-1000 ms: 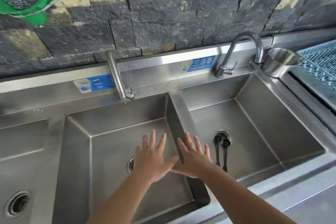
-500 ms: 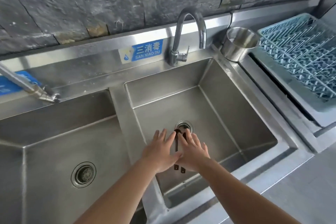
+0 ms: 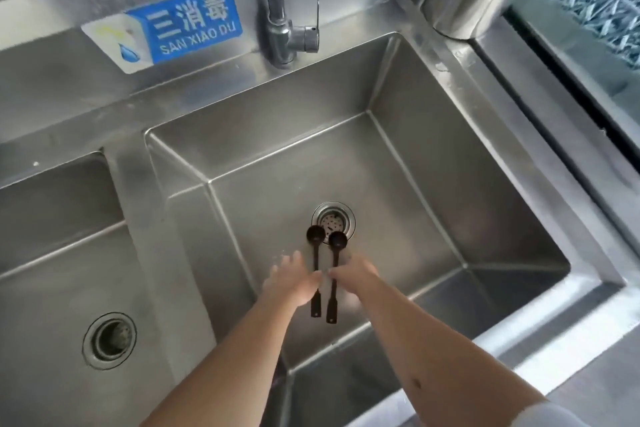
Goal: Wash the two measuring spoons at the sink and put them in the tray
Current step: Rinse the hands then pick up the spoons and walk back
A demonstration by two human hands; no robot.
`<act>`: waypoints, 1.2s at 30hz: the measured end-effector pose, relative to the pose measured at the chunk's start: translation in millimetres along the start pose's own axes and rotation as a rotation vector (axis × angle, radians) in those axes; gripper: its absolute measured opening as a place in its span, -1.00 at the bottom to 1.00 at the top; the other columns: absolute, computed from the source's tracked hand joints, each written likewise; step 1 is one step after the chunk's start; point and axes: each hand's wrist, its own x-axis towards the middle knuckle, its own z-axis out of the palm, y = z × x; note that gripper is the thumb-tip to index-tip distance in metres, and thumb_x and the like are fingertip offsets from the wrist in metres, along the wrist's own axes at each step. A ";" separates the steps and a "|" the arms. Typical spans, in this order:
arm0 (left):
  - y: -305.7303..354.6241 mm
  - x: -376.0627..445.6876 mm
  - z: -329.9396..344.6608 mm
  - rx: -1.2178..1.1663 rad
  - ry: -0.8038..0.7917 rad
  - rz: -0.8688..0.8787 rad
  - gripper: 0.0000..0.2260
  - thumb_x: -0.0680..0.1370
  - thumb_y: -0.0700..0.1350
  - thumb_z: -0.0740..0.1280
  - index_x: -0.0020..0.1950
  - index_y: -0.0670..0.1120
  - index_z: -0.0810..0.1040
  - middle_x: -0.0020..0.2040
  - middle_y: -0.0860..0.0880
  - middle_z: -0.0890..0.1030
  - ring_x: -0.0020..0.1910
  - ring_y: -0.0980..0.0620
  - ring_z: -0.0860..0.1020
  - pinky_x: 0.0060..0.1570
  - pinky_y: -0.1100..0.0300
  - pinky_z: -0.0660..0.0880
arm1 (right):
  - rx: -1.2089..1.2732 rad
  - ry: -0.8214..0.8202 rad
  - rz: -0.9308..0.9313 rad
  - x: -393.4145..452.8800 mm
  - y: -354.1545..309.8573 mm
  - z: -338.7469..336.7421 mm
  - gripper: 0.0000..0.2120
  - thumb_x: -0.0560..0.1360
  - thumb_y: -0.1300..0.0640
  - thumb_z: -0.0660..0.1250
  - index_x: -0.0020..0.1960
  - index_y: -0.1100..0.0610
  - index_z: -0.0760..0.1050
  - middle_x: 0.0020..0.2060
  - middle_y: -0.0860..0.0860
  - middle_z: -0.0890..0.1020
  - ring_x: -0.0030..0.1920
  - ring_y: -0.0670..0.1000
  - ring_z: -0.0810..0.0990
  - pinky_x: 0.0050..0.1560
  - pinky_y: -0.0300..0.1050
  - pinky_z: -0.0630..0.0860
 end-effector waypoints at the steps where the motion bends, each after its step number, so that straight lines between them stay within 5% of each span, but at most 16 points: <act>1: 2.2 6.2 7.1 -0.052 -0.009 -0.014 -0.47 0.44 0.22 0.17 0.30 -0.06 0.34 0.33 -0.14 0.45 0.30 -0.23 0.41 0.23 -0.16 0.40 | 0.044 -0.014 0.032 7.7 2.0 4.4 -0.73 0.39 0.06 0.40 0.07 0.10 0.52 -0.11 0.05 0.59 -0.21 -0.02 0.56 -0.21 -0.15 0.51; 5: 14.1 27.0 30.2 -0.235 0.036 -0.002 -0.72 0.45 0.06 0.27 0.06 -0.06 0.42 0.09 -0.14 0.55 0.10 -0.19 0.52 0.04 -0.04 0.50 | 0.154 0.016 0.102 33.6 8.2 22.7 -0.63 0.34 0.05 0.44 0.12 0.07 0.49 -0.02 0.05 0.61 -0.03 0.08 0.59 0.00 -0.04 0.56; 9: 19.8 48.5 39.9 -0.379 0.163 -0.014 -0.79 0.45 -0.11 0.26 0.08 -0.08 0.44 0.01 -0.10 0.51 0.06 -0.16 0.52 -0.03 0.04 0.46 | 0.161 0.094 0.125 58.7 16.6 33.1 -0.71 0.41 0.07 0.35 0.12 0.04 0.51 0.06 0.05 0.59 -0.02 0.10 0.61 0.04 0.05 0.59; 18: 21.0 68.3 51.8 -0.212 0.239 -0.150 -0.93 0.45 -0.07 0.25 -0.09 0.01 0.46 -0.17 0.01 0.49 -0.13 -0.12 0.51 -0.19 0.12 0.39 | 0.105 0.130 0.107 81.5 21.6 44.7 -0.91 0.48 0.06 0.29 -0.07 0.01 0.55 -0.07 0.02 0.64 -0.06 0.12 0.63 0.02 0.02 0.59; 27: 15.7 49.7 26.5 -0.430 0.216 0.013 -0.86 0.51 -0.16 0.32 0.01 -0.17 0.61 -0.03 -0.15 0.67 0.03 -0.15 0.59 -0.07 0.14 0.42 | 0.149 0.097 -0.052 54.7 10.6 25.5 -0.81 0.48 0.10 0.24 -0.30 0.07 0.36 -0.32 -0.01 0.52 -0.28 0.07 0.48 -0.32 -0.15 0.36; 36: 10.9 -17.7 -29.6 -0.968 0.197 0.047 -0.88 0.53 -0.19 0.36 0.03 -0.16 0.62 -0.17 -0.17 0.65 -0.18 -0.13 0.61 -0.07 -0.02 0.55 | 0.287 0.187 -0.264 -28.3 -12.7 -26.3 -0.88 0.47 0.09 0.23 -0.08 -0.01 0.54 -0.30 -0.09 0.59 -0.34 -0.11 0.53 -0.44 -0.24 0.36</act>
